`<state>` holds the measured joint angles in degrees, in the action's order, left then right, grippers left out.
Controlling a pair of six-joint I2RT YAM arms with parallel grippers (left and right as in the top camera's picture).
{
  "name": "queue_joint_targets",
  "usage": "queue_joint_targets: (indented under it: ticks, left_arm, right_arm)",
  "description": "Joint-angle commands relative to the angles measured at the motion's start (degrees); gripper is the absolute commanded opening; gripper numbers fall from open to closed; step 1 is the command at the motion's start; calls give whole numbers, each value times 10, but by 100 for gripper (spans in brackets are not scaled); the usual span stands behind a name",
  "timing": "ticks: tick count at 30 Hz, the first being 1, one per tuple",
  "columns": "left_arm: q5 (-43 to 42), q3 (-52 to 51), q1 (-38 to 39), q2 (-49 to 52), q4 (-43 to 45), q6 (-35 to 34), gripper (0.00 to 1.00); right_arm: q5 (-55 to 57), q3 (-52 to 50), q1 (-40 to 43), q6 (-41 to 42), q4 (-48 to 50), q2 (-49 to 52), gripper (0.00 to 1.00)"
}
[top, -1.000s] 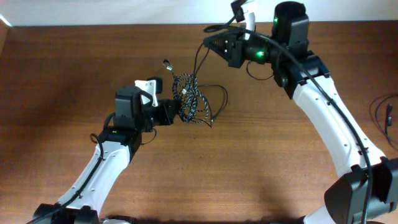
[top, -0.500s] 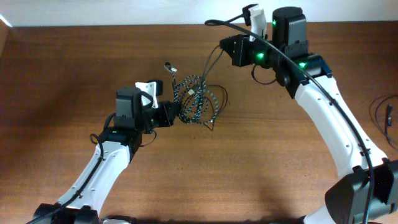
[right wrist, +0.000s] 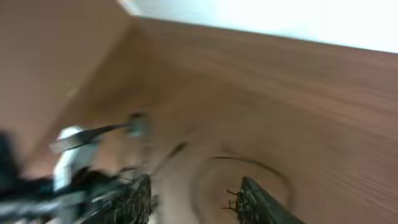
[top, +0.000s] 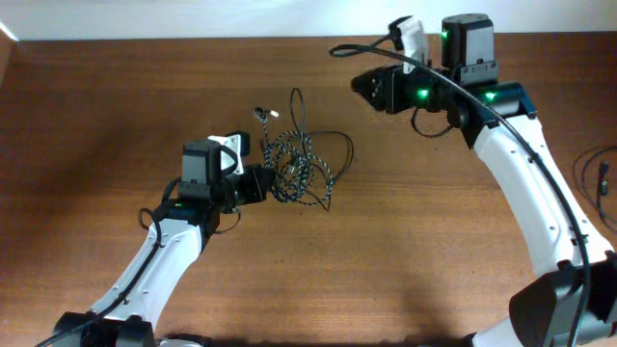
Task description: Untangle cables
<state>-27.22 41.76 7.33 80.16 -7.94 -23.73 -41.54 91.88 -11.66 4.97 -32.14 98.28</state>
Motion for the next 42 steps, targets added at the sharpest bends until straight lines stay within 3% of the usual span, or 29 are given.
queue_joint_targets:
  ticks: [1,3,4,5,9,10,11,12,14,17,20,21,22,25,27,29,30,32,37,39,42]
  left_arm:
    - [8,-3,-2,1,15,7,0]
    - [7,-3,-2,1,22,7,0]
    - [7,-3,-2,1,23,7,0]
    - [7,-3,-2,1,23,7,0]
    - [5,-3,-2,1,23,7,0]
    - [5,-3,-2,1,23,6,0]
    - [5,-3,-2,1,23,6,0]
    - [5,-3,-2,1,22,6,0]
    - [5,-3,-2,1,22,7,0]
    - [5,-3,-2,1,22,7,0]
    - [5,-3,-2,1,23,7,0]
    - [5,-3,-2,1,23,7,0]
    - [5,-3,-2,1,23,7,0]
    - [5,-3,-2,1,23,-2,0]
    - [8,-3,-2,1,35,-105,0]
    - [8,-3,-2,1,45,-205,0]
    - [18,-3,-2,1,44,-228,0]
    - [57,-3,-2,1,44,-232,0]
    - [86,-3,-2,1,44,-251,0]
    - [86,-3,-2,1,44,-251,0]
    - [86,-3,-2,1,38,-251,0]
  right_arm:
    - [-191,10,-7,-48,-6,-14,51]
    - [-169,10,-39,-48,-46,-14,51]
    - [-25,10,-72,-45,-81,-11,51]
    - [7,10,-99,-45,-93,-6,51]
    - [127,10,-160,-45,-64,42,51]
    - [127,10,-161,-45,-46,62,44]
    - [127,10,-161,-45,-33,72,44]
    - [127,10,-162,-41,-23,76,35]
    - [127,10,-161,-41,20,76,6]
    - [127,45,-142,-39,46,58,4]
    - [99,107,-90,-16,61,43,4]
    - [188,106,-85,-16,47,44,6]
    - [309,106,-85,-16,-15,44,45]
    - [308,106,-85,-15,-127,44,72]
    - [281,106,-86,-15,-209,44,81]
    - [144,106,-85,-16,-290,44,80]
    - [128,106,-85,-17,-326,44,80]
    - [127,106,-85,-48,-352,41,80]
    - [-46,106,-95,-228,-414,-14,72]
    - [12,106,-168,-227,-381,-13,52]
    - [308,104,-257,-65,-273,19,51]
